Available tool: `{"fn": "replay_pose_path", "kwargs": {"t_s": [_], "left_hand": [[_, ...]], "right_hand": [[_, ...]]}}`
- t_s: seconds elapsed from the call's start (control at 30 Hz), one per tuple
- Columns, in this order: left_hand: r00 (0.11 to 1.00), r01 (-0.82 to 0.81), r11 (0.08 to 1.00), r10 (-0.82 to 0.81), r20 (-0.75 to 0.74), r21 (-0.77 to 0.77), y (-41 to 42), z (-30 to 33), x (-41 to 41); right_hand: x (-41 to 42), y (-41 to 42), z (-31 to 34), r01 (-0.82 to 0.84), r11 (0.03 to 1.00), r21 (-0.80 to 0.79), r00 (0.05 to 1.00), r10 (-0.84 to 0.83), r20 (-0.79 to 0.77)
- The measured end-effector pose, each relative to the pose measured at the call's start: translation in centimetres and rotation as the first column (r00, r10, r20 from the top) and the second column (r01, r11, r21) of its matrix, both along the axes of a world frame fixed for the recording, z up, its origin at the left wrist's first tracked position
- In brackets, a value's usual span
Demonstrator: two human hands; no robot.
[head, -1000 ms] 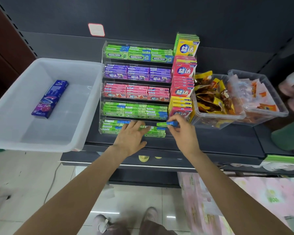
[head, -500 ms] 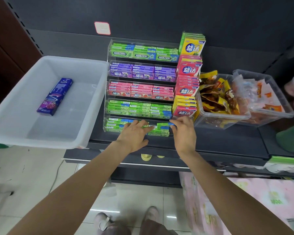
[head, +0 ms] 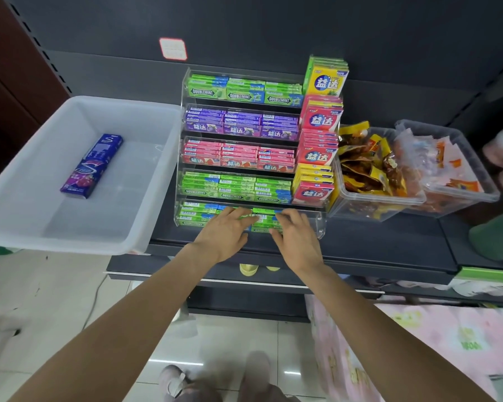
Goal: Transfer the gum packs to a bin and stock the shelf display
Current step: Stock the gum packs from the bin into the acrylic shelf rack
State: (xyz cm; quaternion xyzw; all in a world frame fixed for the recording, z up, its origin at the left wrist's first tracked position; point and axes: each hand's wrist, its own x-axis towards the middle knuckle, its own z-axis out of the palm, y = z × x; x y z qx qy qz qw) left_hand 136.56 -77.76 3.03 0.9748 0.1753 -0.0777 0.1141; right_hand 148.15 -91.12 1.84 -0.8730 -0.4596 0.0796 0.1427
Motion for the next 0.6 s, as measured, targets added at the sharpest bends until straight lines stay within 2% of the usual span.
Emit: {"fn": "replay_pose_path", "kwargs": {"t_s": [0.1,0.2,0.4,0.5,0.6], "left_hand": [[0.996,-0.058,0.997,0.062,0.065,-0.060,-0.1,0.7,-0.1],[0.964,-0.141,0.987,0.155,0.218,-0.077,0.1,2.0,-0.7],[0.812,-0.299,0.954,0.265,0.519,-0.019,3.9,6.1,-4.9],[0.736,-0.414,0.909,0.370,0.568,-0.056,7.4,7.8,-7.9],[0.647,-0.568,0.816,0.524,0.554,-0.107,12.3,8.2,-10.9]], "right_hand": [[-0.1,0.3,0.9,-0.024,0.999,-0.028,1.000,0.024,-0.013],[-0.5,1.0,2.6,-0.030,0.997,0.066,0.998,0.034,-0.062],[-3.3,5.9,7.3,-0.091,0.963,0.254,0.983,0.128,-0.133],[-5.4,10.1,9.0,-0.155,0.936,0.317,0.971,0.203,-0.125],[-7.8,14.9,10.0,-0.211,0.913,0.351,0.957,0.266,-0.116]]}}
